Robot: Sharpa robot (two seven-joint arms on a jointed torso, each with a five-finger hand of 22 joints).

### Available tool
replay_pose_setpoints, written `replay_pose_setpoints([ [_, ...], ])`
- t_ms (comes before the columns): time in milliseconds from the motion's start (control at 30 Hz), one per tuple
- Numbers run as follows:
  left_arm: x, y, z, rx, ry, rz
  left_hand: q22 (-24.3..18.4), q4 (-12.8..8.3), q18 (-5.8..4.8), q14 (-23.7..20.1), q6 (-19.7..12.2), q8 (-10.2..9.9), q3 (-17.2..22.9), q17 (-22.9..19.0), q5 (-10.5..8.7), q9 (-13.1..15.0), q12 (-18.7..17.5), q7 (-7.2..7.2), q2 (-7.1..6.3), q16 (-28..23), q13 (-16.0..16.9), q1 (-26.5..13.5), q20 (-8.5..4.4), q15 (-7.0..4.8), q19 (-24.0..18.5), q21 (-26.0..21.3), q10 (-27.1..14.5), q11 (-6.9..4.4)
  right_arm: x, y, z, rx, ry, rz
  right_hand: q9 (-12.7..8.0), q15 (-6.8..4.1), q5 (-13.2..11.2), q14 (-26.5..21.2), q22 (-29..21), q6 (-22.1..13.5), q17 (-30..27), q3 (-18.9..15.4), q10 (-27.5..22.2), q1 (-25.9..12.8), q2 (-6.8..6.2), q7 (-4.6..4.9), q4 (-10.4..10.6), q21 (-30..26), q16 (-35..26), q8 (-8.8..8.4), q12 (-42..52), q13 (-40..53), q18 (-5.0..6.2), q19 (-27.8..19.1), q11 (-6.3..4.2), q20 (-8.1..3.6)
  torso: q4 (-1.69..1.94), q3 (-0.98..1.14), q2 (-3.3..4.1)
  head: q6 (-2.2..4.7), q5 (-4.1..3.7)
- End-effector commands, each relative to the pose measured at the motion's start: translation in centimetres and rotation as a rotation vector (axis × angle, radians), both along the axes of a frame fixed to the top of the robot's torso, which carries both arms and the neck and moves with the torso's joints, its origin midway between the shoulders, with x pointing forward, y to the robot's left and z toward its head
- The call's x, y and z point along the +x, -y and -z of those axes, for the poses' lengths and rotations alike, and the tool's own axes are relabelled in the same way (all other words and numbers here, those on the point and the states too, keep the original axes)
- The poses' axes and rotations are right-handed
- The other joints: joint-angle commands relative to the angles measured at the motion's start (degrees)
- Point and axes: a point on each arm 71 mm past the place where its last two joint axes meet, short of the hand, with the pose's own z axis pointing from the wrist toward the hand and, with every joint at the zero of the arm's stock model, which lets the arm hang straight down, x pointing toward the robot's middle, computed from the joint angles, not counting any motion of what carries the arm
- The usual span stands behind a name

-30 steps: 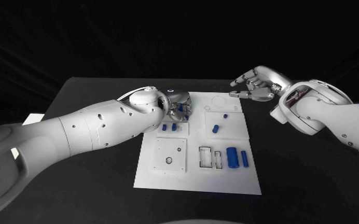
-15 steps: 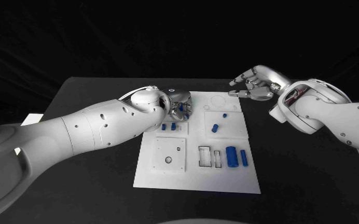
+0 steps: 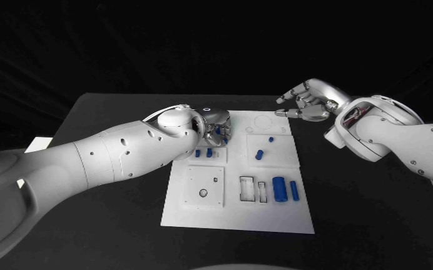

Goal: Assemble the parts on the task board

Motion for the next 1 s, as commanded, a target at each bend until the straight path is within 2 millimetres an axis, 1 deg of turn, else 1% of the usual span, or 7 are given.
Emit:
replay_pose_setpoints([
  [33,-0.2,-0.5,0.1,-0.032,0.007,-0.015,0.02,-0.02,0.28,3.23,0.47,-0.49,0.38,-0.03,-0.08,-0.04,-0.51,-0.1,-0.05,0.27,0.1,-0.87,-0.04,-0.09,1.19,0.21,0.42,0.05,0.0,-0.1,0.1,-0.006,-0.003,-0.014,-0.04,0.15,0.36,5.22,0.05,0.22,11.55,-0.32,-0.25,0.11,0.54,-0.21,0.14,-0.17,-0.33,0.31,0.0,1.2,0.8,-0.44,0.13,-0.11,0.01,0.0,0.0,0.24,0.0],
  [167,-0.6,-1.4,-0.7,-0.077,0.01,-0.032,0.24,-0.12,0.25,3.24,0.52,-0.78,0.47,0.01,-0.08,-0.12,-1.07,-0.06,-0.13,0.31,0.09,-1.15,0.0,-0.04,1.21,0.38,0.56,0.08,-0.1,-0.1,0.1,-0.006,-0.003,-0.013,-0.04,0.15,0.36,5.22,0.05,0.22,11.55,-0.32,-0.25,0.11,0.54,-0.21,0.14,-0.17,-0.33,0.31,0.0,1.2,0.8,-0.44,0.13,-0.11,0.01,0.05,-0.02,0.4,0.06],
  [367,-1.0,-3.2,-1.6,-0.117,0.001,-0.063,0.23,-0.45,0.26,3.24,0.44,-1.55,0.41,-0.01,-0.08,-0.33,-2.35,0.07,-0.82,0.39,0.12,-1.89,0.1,0.09,1.22,0.3,0.78,0.25,-0.1,0.0,0.1,-0.007,-0.003,-0.01,-0.04,0.15,0.36,5.22,0.05,0.22,11.55,-0.32,-0.25,0.11,0.54,-0.21,0.14,-0.17,-0.33,0.31,0.0,1.2,0.8,-0.44,0.13,-0.11,0.11,0.09,-0.06,0.48,0.17],
  [467,-1.1,-4.4,-1.9,-0.126,-0.003,-0.084,0.26,-0.47,0.25,3.24,0.5,-1.58,0.4,0.0,-0.07,-0.33,-2.42,0.07,-0.85,0.4,0.14,-1.94,0.11,0.09,1.22,0.33,0.86,0.25,-0.1,0.1,0.0,-0.007,-0.003,-0.009,-0.04,0.15,0.36,5.22,0.05,0.22,11.55,-0.32,-0.25,0.11,0.54,-0.21,0.14,-0.17,-0.33,0.31,0.0,1.2,0.8,-0.44,0.13,-0.11,0.21,0.07,-0.06,0.56,0.22],
  [633,-1.0,-6.0,-2.0,-0.129,0.001,-0.119,0.32,-0.54,0.26,3.24,0.78,-1.6,0.43,0.0,-0.05,-0.32,-2.58,0.05,-0.82,0.43,0.19,-2.02,0.12,0.07,1.24,0.37,1.17,0.2,-0.1,0.1,0.0,-0.007,-0.003,-0.009,-0.04,0.15,0.36,5.22,0.05,0.22,11.55,-0.32,-0.25,0.11,0.54,-0.21,0.14,-0.17,-0.33,0.31,0.0,1.2,0.8,-0.44,0.13,-0.11,0.45,-0.03,-0.07,0.46,0.13],
  [800,-0.8,-6.9,-1.9,-0.121,-0.002,-0.14,0.34,-0.63,0.27,3.25,1.05,-1.64,0.47,0.02,-0.04,-0.3,-2.76,0.02,-0.78,0.46,0.24,-2.08,0.12,0.04,1.26,0.37,1.49,0.16,-0.1,0.1,0.1,-0.008,-0.004,-0.009,-0.04,0.15,0.36,5.22,0.05,0.22,11.55,-0.32,-0.25,0.11,0.54,-0.21,0.14,-0.17,-0.33,0.31,0.0,1.2,0.8,-0.44,0.13,-0.11,0.32,0.0,-0.05,0.48,0.22],
  [1000,-0.7,-7.5,-1.8,-0.113,-0.005,-0.155,0.34,-0.63,0.27,3.25,1.05,-1.64,0.47,0.02,-0.04,-0.3,-2.76,0.02,-0.78,0.46,0.24,-2.08,0.12,0.04,1.26,0.37,1.49,0.16,-0.1,0.1,0.1,-0.008,-0.005,-0.009,-0.04,0.15,0.36,5.22,0.05,0.22,11.55,-0.32,-0.25,0.11,0.54,-0.21,0.14,-0.17,-0.33,0.31,0.0,1.2,0.8,-0.44,0.13,-0.11,0.32,0.0,-0.03,0.48,0.26],
])
